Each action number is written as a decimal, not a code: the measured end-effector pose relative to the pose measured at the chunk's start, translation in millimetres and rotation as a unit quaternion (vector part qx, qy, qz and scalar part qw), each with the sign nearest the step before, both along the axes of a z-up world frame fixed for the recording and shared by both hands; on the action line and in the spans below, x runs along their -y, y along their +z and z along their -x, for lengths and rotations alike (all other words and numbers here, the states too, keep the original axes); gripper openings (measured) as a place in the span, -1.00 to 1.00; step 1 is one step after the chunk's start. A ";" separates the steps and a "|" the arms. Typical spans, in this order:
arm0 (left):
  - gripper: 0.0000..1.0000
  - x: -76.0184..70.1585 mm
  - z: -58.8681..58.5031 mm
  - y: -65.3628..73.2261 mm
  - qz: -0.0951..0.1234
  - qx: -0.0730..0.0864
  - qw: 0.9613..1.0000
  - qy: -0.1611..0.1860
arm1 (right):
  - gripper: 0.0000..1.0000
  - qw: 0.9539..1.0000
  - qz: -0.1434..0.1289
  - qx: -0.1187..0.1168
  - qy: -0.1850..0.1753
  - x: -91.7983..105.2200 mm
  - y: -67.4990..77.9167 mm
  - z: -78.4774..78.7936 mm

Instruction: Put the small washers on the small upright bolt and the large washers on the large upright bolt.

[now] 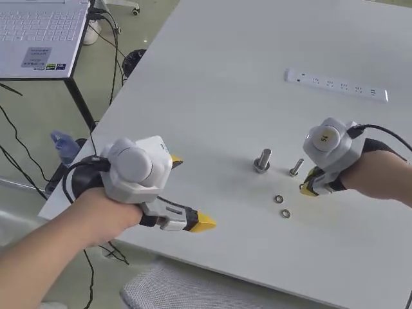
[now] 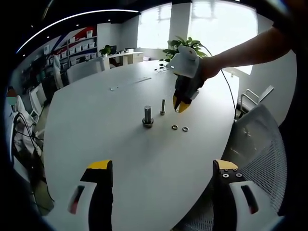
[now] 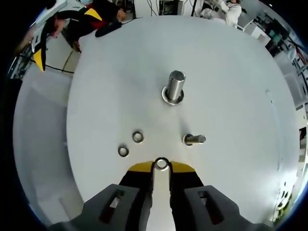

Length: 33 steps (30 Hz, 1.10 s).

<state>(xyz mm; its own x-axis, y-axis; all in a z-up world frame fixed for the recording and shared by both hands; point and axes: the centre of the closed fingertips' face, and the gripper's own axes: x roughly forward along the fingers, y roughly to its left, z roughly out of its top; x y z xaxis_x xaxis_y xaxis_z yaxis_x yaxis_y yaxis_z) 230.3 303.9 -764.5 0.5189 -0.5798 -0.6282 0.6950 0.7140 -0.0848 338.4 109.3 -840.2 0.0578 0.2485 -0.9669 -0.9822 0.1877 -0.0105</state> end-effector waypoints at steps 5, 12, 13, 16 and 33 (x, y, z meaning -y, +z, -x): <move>0.79 -2.7 1.8 -3.6 -0.004 -0.005 1.000 0.000 | -0.76 1.000 0.000 0.000 -0.007 6.5 1.2 -6.7; 0.88 -6.6 3.7 -7.4 -0.003 -0.007 1.000 0.004 | -0.76 1.000 -0.001 0.004 -0.013 3.8 6.9 -12.3; 0.89 -6.1 4.4 -6.6 -0.003 -0.008 1.000 0.005 | -0.76 1.000 -0.002 0.005 -0.014 2.7 8.4 -13.7; 0.91 -6.0 4.4 -6.6 -0.001 -0.008 1.000 0.007 | -0.76 1.000 -0.002 0.007 -0.012 0.5 10.9 -16.4; 0.99 -7.8 2.9 -8.5 0.001 -0.009 1.000 0.017 | -0.76 1.000 -0.016 0.025 -0.004 -15.8 33.6 -42.0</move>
